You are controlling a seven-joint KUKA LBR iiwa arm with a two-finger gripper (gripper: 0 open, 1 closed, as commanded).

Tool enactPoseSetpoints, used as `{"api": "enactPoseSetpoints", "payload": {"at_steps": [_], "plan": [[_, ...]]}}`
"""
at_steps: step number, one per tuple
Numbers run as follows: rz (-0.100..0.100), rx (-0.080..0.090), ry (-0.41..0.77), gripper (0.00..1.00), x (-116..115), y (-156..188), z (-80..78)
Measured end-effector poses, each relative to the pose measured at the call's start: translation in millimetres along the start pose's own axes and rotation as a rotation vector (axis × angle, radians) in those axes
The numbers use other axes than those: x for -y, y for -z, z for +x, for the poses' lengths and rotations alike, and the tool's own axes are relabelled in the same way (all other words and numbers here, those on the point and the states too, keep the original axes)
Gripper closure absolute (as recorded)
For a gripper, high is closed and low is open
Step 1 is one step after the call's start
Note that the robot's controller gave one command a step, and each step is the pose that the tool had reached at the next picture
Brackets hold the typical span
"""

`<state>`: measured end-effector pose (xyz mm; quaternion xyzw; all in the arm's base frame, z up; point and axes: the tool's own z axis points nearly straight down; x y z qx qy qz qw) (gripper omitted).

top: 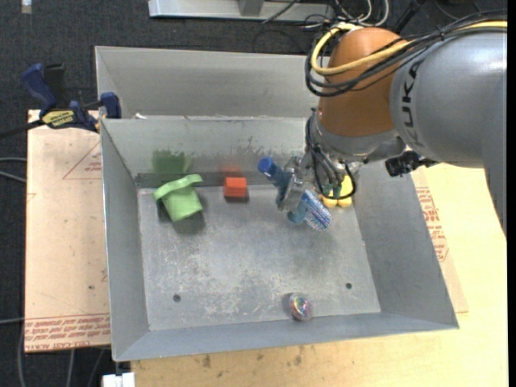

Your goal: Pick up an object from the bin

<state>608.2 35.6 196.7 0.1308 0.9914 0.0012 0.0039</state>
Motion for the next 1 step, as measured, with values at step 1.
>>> {"api": "enactPoseSetpoints", "payload": {"at_steps": [1], "plan": [[0.000, 0.002, 0.026, 1.00, 9.6, 108.9, 8.1]]}}
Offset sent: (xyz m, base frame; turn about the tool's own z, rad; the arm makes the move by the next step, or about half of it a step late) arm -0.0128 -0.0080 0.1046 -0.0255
